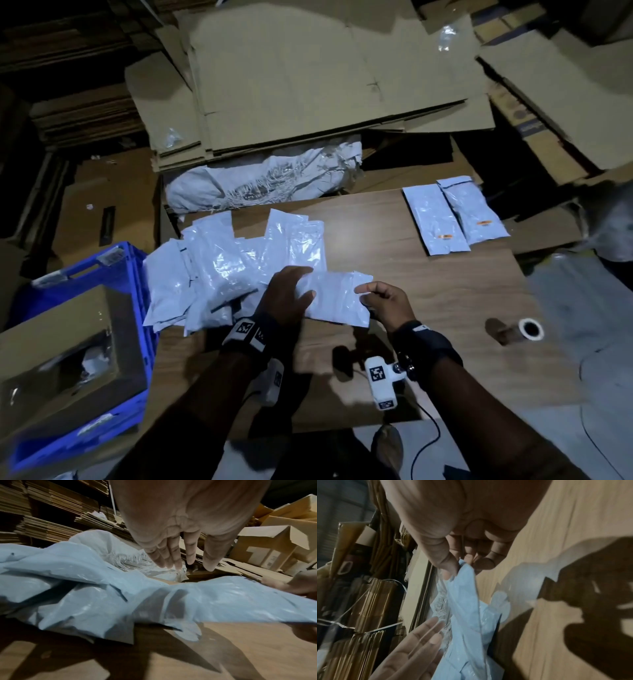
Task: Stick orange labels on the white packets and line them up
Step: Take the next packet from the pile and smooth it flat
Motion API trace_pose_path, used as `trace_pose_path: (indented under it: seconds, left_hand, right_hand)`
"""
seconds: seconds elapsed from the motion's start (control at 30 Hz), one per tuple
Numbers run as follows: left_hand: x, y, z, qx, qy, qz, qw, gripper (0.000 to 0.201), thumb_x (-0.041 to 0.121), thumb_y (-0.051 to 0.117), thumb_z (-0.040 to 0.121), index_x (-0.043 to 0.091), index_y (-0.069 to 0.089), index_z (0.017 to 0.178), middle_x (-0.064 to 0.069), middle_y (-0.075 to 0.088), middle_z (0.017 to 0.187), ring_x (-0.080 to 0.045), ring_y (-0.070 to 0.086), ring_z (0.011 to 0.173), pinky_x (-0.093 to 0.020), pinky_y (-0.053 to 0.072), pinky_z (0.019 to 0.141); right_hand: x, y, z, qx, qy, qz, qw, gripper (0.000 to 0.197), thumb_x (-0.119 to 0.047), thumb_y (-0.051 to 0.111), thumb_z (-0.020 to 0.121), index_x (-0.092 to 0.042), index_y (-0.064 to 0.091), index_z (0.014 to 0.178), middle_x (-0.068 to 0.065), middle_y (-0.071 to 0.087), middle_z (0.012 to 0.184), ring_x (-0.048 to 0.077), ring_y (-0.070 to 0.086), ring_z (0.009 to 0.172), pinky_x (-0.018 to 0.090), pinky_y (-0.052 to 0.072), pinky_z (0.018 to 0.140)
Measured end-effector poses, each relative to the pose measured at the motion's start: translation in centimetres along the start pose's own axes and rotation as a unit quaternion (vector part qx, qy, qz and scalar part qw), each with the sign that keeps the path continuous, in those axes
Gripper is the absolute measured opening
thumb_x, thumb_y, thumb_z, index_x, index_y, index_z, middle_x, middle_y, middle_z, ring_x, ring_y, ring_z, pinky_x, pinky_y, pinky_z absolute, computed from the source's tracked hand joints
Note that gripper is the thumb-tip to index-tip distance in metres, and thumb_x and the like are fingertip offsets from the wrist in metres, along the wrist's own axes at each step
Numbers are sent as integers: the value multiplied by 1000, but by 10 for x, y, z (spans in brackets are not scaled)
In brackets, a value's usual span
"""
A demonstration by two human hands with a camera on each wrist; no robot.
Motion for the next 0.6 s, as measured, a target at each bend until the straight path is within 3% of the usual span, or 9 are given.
trace_pose_path:
  seconds: [0.13, 0.27, 0.37, 0.5, 0.6]
  left_hand:
    - [25, 42, 6, -66, 15, 10, 998, 78, 50, 49, 83, 4, 51, 146, -16, 56, 145, -30, 52, 135, -26, 31, 114]
    - [44, 90, -9, -181, -84, -51, 978, 83, 54, 56, 78, 14, 46, 149, -10, 61, 140, -25, 57, 130, -36, 41, 111]
    - [42, 107, -16, -169, -87, -43, 981, 81, 64, 57, 66, 19, 61, 133, -5, 72, 118, -25, 67, 108, -40, 50, 97]
    - [51, 111, -17, -136, -61, 16, 989, 52, 57, 57, 65, 23, 73, 100, 2, 74, 93, -24, 68, 90, -38, 53, 83]
    - [60, 104, -15, -97, -27, 32, 994, 56, 58, 51, 62, 19, 74, 94, -2, 70, 90, -23, 65, 85, -35, 49, 78]
  right_hand:
    - [0, -54, -21, 17, 19, 16, 1000, 26, 13, 49, 92, -3, 66, 82, -3, 42, 50, 10, 27, 42, 18, 19, 43]
    - [1, -95, -34, 37, 16, 9, 999, 28, 12, 47, 92, -6, 64, 79, -7, 37, 45, 10, 25, 40, 17, 20, 41]
    - [5, -116, -39, 48, 16, -3, 999, 29, 10, 48, 90, -8, 66, 77, -4, 36, 48, 11, 27, 43, 17, 23, 42]
    - [13, -130, -47, 36, -9, 1, 999, 19, 2, 59, 82, -13, 68, 86, -1, 37, 55, 15, 31, 49, 21, 28, 48]
    - [15, -135, -53, 31, -50, -6, 998, 43, 20, 56, 84, -16, 63, 107, -4, 53, 62, 15, 46, 56, 24, 42, 50]
Point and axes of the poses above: each hand's wrist, its own z-axis towards the middle knuckle, its own y-axis out of the palm, x = y × z, the point moved 4 cm from there along z, towards the middle knuckle
